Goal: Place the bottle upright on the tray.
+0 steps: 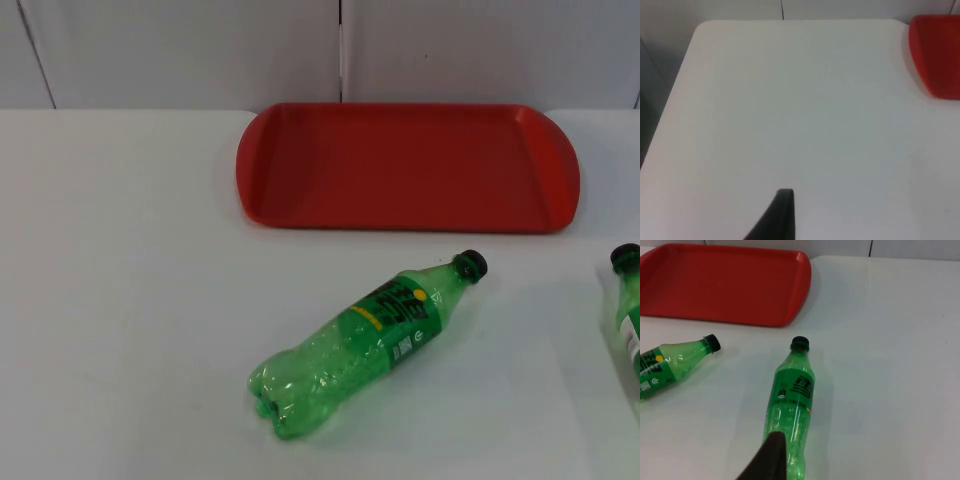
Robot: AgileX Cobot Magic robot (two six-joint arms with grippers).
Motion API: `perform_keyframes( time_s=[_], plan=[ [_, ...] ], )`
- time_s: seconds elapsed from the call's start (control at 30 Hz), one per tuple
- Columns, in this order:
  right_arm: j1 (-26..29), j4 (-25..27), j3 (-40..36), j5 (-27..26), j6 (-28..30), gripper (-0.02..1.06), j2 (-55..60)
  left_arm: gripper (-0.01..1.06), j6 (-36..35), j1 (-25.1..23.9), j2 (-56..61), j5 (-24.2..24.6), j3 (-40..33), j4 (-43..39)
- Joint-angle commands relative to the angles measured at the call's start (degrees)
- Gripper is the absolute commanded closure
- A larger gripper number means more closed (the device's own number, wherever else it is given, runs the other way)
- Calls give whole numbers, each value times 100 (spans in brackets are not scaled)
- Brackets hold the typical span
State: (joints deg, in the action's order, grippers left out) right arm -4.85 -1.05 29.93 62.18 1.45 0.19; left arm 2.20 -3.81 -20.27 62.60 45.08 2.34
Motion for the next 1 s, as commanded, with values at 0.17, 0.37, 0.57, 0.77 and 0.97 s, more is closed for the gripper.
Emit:
perform_keyframes(
  time_s=[0.17,0.37,0.57,0.77,0.97],
  plan=[
    [21,8,-36,-43,52,0,-19,4,84,-24,-500,-17,321,216],
    [21,8,-36,-43,52,0,-19,4,317,-24,-1097,-53,423,453],
    [21,8,-36,-43,52,0,-19,4,435,-24,-1640,-225,497,478],
    [21,8,-36,-43,52,0,-19,4,737,-24,-2150,-465,508,727],
    [21,8,-36,-43,52,0,-19,4,1083,-24,-2766,-744,663,1152]
  ],
)
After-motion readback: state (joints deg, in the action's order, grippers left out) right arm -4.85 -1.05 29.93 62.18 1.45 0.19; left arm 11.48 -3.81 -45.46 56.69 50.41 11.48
